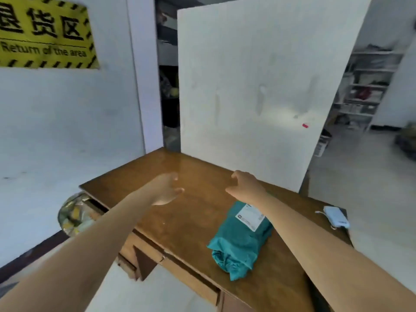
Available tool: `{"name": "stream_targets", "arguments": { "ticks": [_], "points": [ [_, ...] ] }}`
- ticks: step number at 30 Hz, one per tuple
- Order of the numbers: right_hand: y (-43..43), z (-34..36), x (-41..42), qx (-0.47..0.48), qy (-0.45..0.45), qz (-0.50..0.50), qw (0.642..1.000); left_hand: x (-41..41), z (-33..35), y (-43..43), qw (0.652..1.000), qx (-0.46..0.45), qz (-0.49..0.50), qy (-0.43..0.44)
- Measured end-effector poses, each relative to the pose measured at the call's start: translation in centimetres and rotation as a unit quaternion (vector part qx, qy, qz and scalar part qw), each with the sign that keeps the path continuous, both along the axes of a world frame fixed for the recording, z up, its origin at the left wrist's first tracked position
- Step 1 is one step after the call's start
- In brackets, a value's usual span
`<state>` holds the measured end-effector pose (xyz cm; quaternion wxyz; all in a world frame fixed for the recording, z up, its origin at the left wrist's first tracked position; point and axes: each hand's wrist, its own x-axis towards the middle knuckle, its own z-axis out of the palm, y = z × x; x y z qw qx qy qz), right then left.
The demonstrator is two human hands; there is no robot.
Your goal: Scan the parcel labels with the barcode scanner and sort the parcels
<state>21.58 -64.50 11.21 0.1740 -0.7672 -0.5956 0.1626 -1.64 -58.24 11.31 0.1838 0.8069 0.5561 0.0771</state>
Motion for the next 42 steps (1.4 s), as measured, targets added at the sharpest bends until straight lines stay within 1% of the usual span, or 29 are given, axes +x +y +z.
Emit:
{"name": "stream_targets", "arguments": {
  "ticks": [2, 5, 7, 9, 10, 11, 13, 14, 15, 17, 18, 20, 21, 23, 24, 26, 29, 31, 34, 37, 40, 42],
  "points": [
    [-0.9, -1.9, 1.8, -0.002, 0.021, -0.082, 0.996, 3.1, -1.6, 1.7, 0.999, -0.035, -0.037, -0.017],
    [-1.7, -6.2, 5.1, -0.027, 0.025, -0.174, 0.984, 8.4, -4.8, 3.0, 0.991, -0.094, -0.090, -0.022],
    [-1.7, -9.3, 7.3, -0.030, 0.077, -0.232, 0.969, 11.8, -7.2, 4.0, 0.984, -0.135, -0.109, -0.035],
    [-1.7, -11.1, 8.5, -0.029, 0.148, -0.282, 0.947, 14.9, -9.5, 5.0, 0.977, -0.174, -0.107, -0.060],
    [-1.5, -12.1, 9.0, -0.034, 0.203, -0.305, 0.930, 16.2, -10.7, 5.6, 0.972, -0.199, -0.098, -0.080],
    [-1.3, -13.0, 9.4, -0.048, 0.280, -0.328, 0.901, 17.3, -11.9, 6.1, 0.964, -0.230, -0.082, -0.105],
    [-0.8, -14.5, 10.2, -0.089, 0.447, -0.351, 0.818, 18.8, -14.1, 7.0, 0.941, -0.298, -0.040, -0.153],
    [-0.6, -15.4, 10.6, -0.101, 0.509, -0.354, 0.778, 19.2, -15.3, 7.4, 0.930, -0.329, -0.022, -0.166],
    [-0.3, -16.5, 10.9, -0.105, 0.550, -0.355, 0.749, 19.4, -16.3, 7.8, 0.920, -0.353, -0.012, -0.172],
    [0.5, -18.8, 11.6, -0.103, 0.598, -0.352, 0.713, 19.5, -18.3, 8.7, 0.895, -0.401, -0.006, -0.197],
    [0.7, -19.6, 11.5, -0.112, 0.610, -0.355, 0.699, 19.5, -19.0, 9.1, 0.875, -0.433, 0.000, -0.216],
    [1.3, -20.7, 11.2, -0.130, 0.618, -0.363, 0.685, 19.4, -20.3, 10.0, 0.832, -0.502, 0.006, -0.235],
    [1.5, -21.3, 11.0, -0.122, 0.622, -0.371, 0.679, 19.4, -20.9, 10.4, 0.810, -0.541, -0.003, -0.228],
    [2.1, -22.5, 10.8, -0.075, 0.637, -0.385, 0.664, 19.9, -21.8, 11.5, 0.762, -0.606, -0.033, -0.228],
    [2.4, -22.8, 10.7, -0.053, 0.643, -0.390, 0.657, 20.2, -22.1, 12.1, 0.744, -0.626, -0.036, -0.231],
    [2.9, -22.9, 10.2, -0.047, 0.646, -0.401, 0.648, 20.6, -21.9, 12.7, 0.716, -0.656, -0.041, -0.235],
    [4.0, -23.0, 10.5, -0.045, 0.644, -0.416, 0.640, 21.4, -21.6, 12.7, 0.679, -0.677, -0.033, -0.282],
    [4.3, -22.8, 10.8, -0.030, 0.660, -0.418, 0.623, 22.3, -21.7, 12.5, 0.671, -0.678, -0.023, -0.300],
    [3.8, -22.5, 11.3, 0.018, 0.679, -0.426, 0.598, 23.7, -21.4, 12.2, 0.663, -0.689, -0.047, -0.289],
    [3.1, -21.6, 11.9, 0.084, 0.683, -0.432, 0.582, 25.6, -20.1, 12.1, 0.672, -0.681, -0.083, -0.279],
    [2.4, -19.1, 13.3, 0.153, 0.675, -0.432, 0.578, 28.1, -17.9, 11.4, 0.676, -0.674, -0.127, -0.269],
    [1.4, -17.1, 14.8, 0.188, 0.661, -0.425, 0.590, 30.0, -16.1, 10.6, 0.674, -0.670, -0.162, -0.267]
  ]
}}
